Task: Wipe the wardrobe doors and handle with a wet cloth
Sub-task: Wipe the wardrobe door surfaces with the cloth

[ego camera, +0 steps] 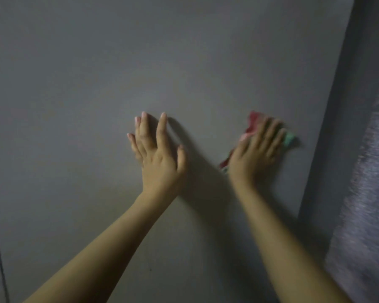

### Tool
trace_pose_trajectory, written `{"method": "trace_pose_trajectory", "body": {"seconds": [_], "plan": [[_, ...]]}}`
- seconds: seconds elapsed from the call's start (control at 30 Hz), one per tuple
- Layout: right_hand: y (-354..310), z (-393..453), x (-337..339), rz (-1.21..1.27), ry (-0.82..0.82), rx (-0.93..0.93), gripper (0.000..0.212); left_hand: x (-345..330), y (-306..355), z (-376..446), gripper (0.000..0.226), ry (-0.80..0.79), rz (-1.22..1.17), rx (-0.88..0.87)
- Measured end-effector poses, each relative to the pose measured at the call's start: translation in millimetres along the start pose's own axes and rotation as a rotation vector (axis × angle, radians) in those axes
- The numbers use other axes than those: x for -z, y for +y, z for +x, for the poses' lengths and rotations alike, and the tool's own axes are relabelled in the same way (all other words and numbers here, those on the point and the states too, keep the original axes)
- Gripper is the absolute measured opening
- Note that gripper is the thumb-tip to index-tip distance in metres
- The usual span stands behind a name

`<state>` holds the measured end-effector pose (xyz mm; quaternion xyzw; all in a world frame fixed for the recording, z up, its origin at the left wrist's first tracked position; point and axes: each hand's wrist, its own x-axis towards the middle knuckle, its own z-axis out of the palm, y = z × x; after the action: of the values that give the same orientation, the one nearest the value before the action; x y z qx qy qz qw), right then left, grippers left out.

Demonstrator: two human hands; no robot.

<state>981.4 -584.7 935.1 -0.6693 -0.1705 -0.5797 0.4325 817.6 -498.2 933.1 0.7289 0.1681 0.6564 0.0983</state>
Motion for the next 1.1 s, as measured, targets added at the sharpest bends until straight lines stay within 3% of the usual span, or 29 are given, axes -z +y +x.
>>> {"method": "trace_pose_trajectory", "body": {"seconds": [0.1, 0.17, 0.23, 0.3, 0.4, 0.43, 0.47, 0.53, 0.6, 0.67, 0.73, 0.83, 0.9, 1.0, 1.07, 1.1], "plan": [[-5, -58, 12, 0.025, -0.264, 0.56, 0.052, -9, 11, -6, 0.068, -0.011, -0.025, -0.012], [33, -55, 20, 0.035, -0.341, 0.785, 0.05, -12, 14, -10, 0.069, 0.0, -0.025, -0.02], [74, -32, 19, -0.012, -0.285, 0.662, 0.053, -13, 12, -13, 0.07, 0.012, -0.019, -0.007], [98, -2, 16, -0.067, -0.177, 0.388, 0.052, -12, 7, -15, 0.07, 0.011, -0.015, -0.005], [68, 0, 9, 0.004, -0.046, -0.011, 0.053, -16, 8, -17, 0.07, 0.029, -0.005, -0.016], [49, -15, 9, 0.02, -0.04, -0.046, 0.054, -17, 10, -17, 0.07, 0.035, -0.011, -0.004], [35, -37, 10, 0.023, -0.087, 0.01, 0.054, -19, 12, -18, 0.071, 0.041, -0.019, 0.013], [30, -82, 20, 0.037, -0.257, 0.306, 0.052, -20, 15, -16, 0.071, 0.041, -0.036, 0.029], [60, -85, 26, 0.058, -0.328, 0.514, 0.047, -17, 14, -16, 0.071, 0.034, -0.045, 0.025], [93, -62, 23, 0.004, -0.249, 0.429, 0.047, -11, 9, -18, 0.068, 0.015, -0.045, 0.008], [112, -29, 15, -0.045, -0.117, 0.163, 0.051, -4, 3, -21, 0.064, 0.003, -0.022, -0.022], [82, -26, 8, 0.02, -0.011, -0.147, 0.053, 1, -4, -25, 0.062, -0.014, 0.039, -0.052], [49, -68, 13, 0.044, -0.096, -0.078, 0.053, 2, -5, -28, 0.063, -0.025, 0.07, -0.041], [51, -126, 28, 0.03, -0.321, 0.354, 0.049, 7, -9, -37, 0.064, -0.045, 0.1, -0.017], [77, -109, 27, 0.025, -0.31, 0.446, 0.046, 17, -18, -44, 0.065, -0.047, 0.126, -0.008], [85, -94, 24, 0.003, -0.25, 0.389, 0.046, 25, -26, -47, 0.066, -0.045, 0.147, 0.0]]}}
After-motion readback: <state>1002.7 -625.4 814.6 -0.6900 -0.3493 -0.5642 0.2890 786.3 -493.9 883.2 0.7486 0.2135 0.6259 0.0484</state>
